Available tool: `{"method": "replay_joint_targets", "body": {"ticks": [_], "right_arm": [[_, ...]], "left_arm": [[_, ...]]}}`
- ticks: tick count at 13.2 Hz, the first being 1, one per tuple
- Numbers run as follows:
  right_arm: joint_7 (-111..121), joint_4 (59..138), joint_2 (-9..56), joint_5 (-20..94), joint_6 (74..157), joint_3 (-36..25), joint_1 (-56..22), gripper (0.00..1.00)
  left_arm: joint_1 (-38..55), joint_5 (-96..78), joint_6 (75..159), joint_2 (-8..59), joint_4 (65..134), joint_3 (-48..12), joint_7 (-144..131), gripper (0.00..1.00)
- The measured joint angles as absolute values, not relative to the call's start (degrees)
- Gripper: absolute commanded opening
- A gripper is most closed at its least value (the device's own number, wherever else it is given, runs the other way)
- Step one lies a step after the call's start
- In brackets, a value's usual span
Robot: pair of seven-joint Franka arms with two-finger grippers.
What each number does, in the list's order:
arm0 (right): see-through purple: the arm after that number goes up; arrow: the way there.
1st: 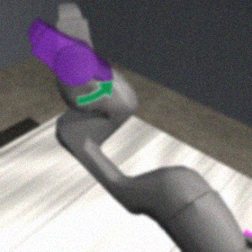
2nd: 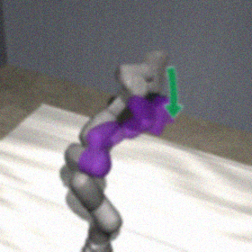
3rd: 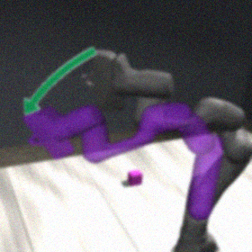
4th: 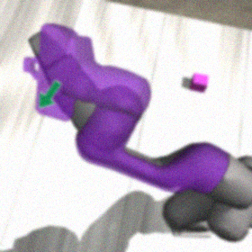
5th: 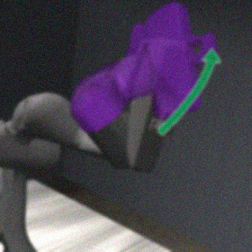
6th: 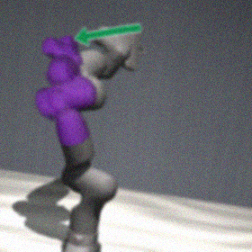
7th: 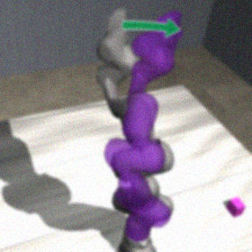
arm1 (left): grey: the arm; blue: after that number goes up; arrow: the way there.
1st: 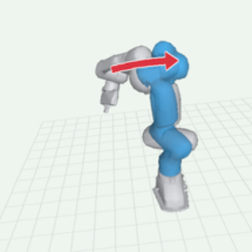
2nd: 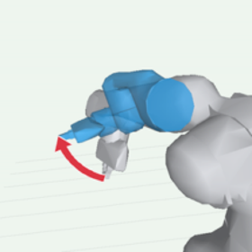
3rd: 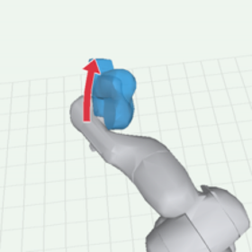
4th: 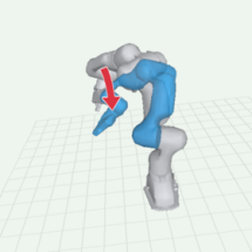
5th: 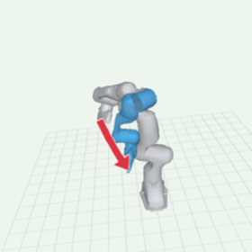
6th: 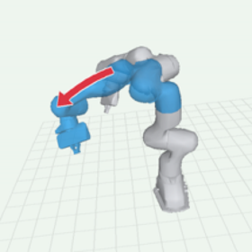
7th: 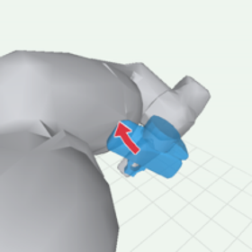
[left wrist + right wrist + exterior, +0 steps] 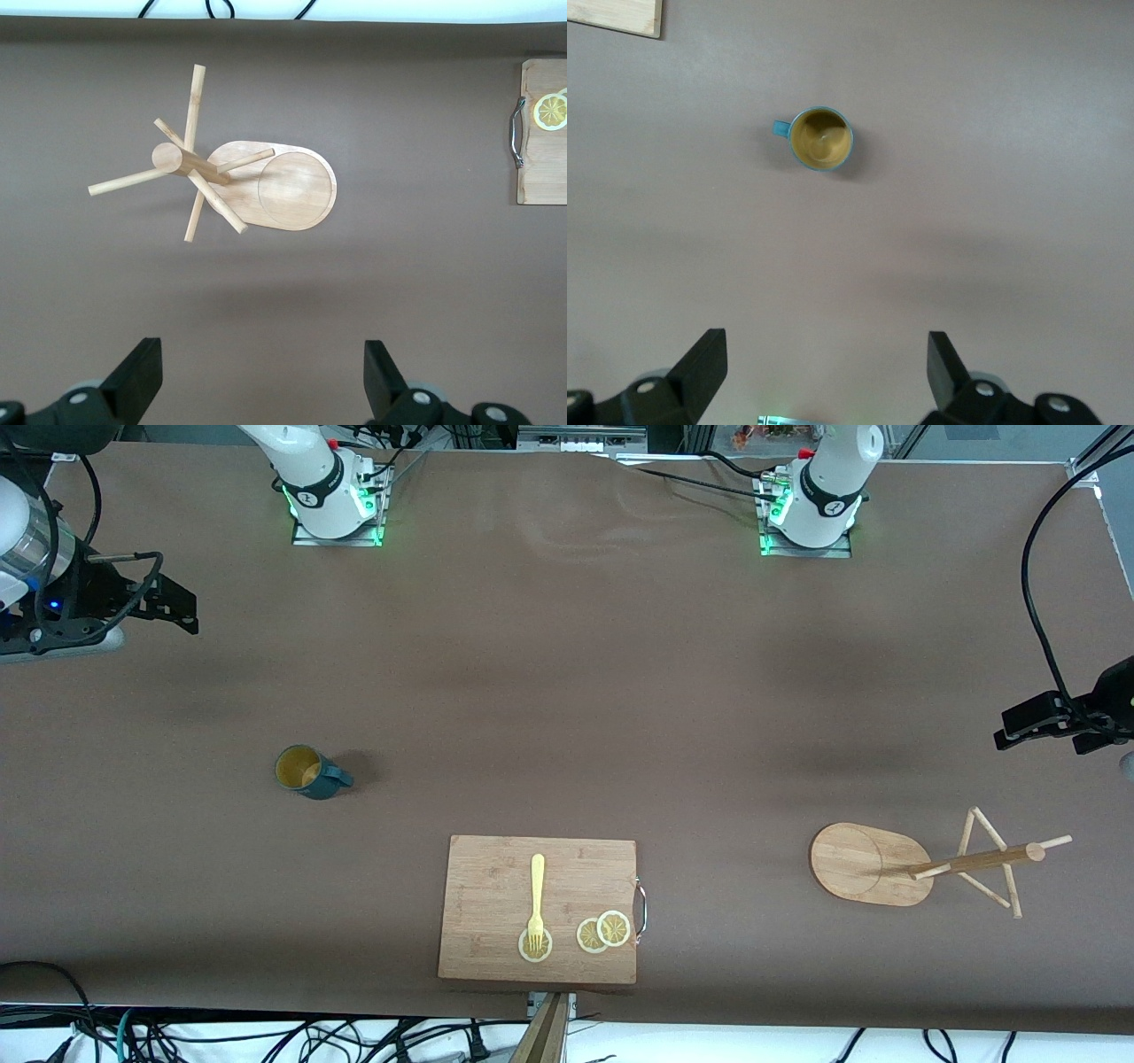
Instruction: Pass cup and hang on rack
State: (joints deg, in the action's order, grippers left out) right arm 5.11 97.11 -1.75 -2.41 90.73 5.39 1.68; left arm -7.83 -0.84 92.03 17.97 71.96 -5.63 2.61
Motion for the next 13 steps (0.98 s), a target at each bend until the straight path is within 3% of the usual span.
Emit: {"method": "replay_joint_targets", "body": {"ticks": [13], "right_arm": [[4.8,97.2,-0.9,-2.4,94.8,5.2,1.5,1.00]], "left_arm": [[-7.8,-0.8,92.0,18.0,72.0,-5.6,2.8,1.00]]}}
